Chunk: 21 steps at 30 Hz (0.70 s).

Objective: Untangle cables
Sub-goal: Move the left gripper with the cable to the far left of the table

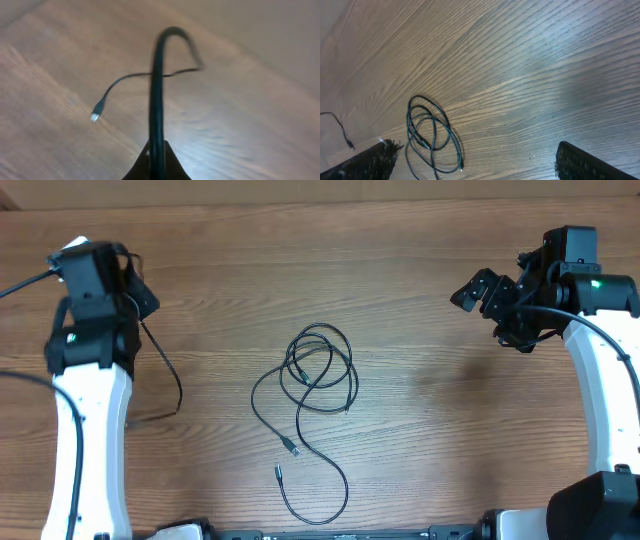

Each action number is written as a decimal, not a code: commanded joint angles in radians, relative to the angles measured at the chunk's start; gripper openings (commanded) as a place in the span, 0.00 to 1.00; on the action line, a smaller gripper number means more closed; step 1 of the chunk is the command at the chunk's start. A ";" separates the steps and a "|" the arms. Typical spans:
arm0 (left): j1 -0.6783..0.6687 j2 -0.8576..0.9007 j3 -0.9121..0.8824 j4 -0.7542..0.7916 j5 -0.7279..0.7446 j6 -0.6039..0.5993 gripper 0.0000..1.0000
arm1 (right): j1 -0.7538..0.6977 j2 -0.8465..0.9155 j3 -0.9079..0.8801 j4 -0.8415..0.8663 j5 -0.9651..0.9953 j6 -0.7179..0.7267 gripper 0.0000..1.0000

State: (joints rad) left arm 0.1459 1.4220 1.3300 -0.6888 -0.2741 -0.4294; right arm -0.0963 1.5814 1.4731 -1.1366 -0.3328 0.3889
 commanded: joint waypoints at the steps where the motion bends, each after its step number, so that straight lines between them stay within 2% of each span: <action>1: 0.005 0.084 0.007 0.006 -0.061 0.023 0.04 | 0.000 -0.003 -0.002 0.006 0.007 0.002 1.00; 11: 0.014 0.299 0.007 0.005 -0.021 0.023 0.04 | 0.000 -0.003 -0.002 0.006 0.007 0.002 1.00; 16: 0.051 0.338 0.007 0.010 -0.007 0.022 0.04 | 0.000 -0.003 -0.002 0.006 0.007 0.002 1.00; 21: 0.122 0.348 0.007 0.012 0.100 0.022 0.04 | 0.000 -0.003 -0.002 0.006 0.007 0.002 1.00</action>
State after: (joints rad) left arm 0.2268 1.7622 1.3300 -0.6827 -0.2440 -0.4175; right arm -0.0963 1.5814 1.4731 -1.1370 -0.3328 0.3893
